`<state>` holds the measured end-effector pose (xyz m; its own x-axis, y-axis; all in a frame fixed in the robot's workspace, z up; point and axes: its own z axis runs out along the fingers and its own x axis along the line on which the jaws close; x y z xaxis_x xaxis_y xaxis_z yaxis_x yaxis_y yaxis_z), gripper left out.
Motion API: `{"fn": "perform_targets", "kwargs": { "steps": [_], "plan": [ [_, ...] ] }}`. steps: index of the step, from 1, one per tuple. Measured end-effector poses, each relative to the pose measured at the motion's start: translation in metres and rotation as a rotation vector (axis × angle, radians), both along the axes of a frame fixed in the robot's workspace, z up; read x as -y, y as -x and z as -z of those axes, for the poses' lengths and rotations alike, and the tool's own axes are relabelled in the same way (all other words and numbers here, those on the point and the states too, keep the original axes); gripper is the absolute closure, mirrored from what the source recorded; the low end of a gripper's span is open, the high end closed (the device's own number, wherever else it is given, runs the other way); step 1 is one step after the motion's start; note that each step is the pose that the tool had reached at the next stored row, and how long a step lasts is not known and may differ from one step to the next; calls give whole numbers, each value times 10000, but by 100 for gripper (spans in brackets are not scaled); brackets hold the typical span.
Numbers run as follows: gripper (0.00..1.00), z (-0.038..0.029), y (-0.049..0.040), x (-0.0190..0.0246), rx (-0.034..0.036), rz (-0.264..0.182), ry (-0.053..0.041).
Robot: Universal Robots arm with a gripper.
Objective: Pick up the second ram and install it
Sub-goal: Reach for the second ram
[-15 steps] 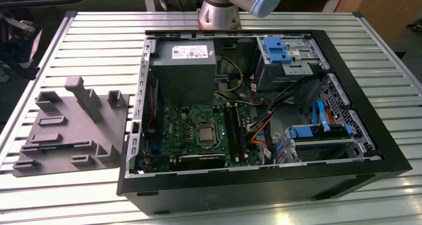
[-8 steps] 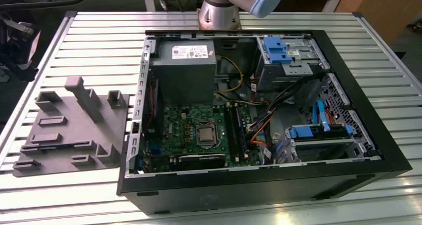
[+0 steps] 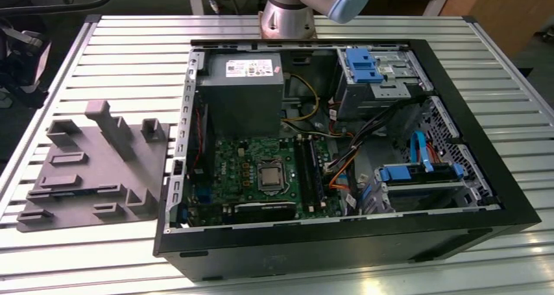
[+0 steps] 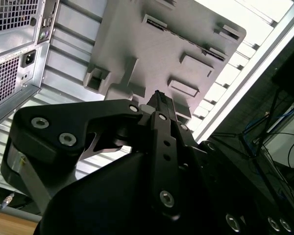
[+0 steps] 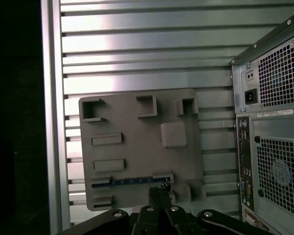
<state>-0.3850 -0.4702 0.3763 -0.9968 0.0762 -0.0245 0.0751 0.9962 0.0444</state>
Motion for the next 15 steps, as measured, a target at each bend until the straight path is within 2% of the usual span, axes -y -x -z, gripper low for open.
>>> {"fn": "perform_targets", "kwargs": {
  "steps": [15],
  "plan": [
    [89,19,45,27,1,0,0]
  ]
}}
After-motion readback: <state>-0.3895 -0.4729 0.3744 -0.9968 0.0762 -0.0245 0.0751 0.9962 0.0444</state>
